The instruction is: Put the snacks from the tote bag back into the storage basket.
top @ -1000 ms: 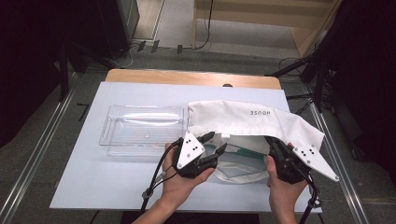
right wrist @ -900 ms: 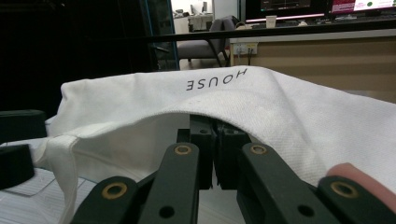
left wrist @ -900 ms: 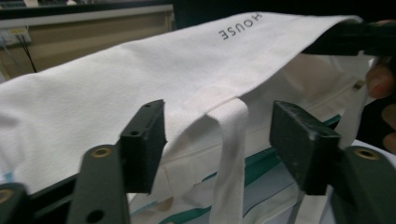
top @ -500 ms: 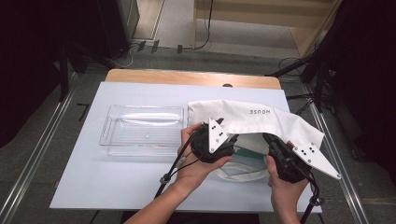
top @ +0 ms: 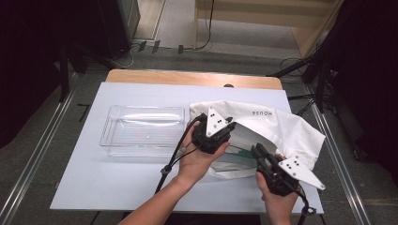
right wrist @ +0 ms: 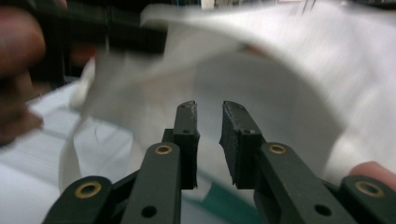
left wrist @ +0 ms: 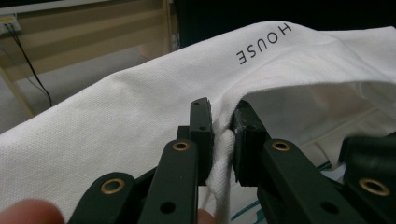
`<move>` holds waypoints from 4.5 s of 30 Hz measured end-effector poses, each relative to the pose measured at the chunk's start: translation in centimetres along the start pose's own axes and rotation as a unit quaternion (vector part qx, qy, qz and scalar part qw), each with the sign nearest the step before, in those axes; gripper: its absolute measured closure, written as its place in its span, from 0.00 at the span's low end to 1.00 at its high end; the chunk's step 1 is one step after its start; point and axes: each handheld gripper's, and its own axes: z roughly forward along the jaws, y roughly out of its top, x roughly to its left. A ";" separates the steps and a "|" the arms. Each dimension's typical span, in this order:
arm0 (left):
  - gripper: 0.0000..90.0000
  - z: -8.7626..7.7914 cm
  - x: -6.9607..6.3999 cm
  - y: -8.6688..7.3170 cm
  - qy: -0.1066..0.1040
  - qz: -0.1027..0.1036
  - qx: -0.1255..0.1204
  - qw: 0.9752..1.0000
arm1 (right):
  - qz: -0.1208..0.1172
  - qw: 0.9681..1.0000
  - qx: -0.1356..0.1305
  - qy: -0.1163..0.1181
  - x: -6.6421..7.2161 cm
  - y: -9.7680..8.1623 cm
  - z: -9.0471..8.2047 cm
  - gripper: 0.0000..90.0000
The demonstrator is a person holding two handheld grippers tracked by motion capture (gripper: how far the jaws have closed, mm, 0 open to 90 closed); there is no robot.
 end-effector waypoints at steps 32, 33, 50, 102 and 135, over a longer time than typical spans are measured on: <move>0.92 1.2 1.7 0.8 -0.025 -0.066 -0.001 0.998 | 0.120 0.985 0.037 -0.122 -7.2 -6.3 -4.3 0.65; 0.92 1.2 1.8 0.8 -0.026 -0.066 -0.001 0.997 | 0.136 0.986 0.025 -0.098 -7.3 -6.0 -3.7 0.57; 0.92 0.1 2.1 0.7 -0.047 -0.060 -0.014 0.997 | 0.227 0.967 -0.053 -0.106 -8.1 -3.3 -1.9 0.58; 0.93 1.1 5.1 2.0 -0.051 -0.111 -0.034 0.992 | 0.117 0.987 0.049 -0.100 -9.3 -4.7 -6.8 0.67; 0.84 0.1 3.2 2.6 -0.093 -0.056 -0.024 0.994 | -0.033 0.986 0.002 -0.163 -2.9 2.9 0.3 0.82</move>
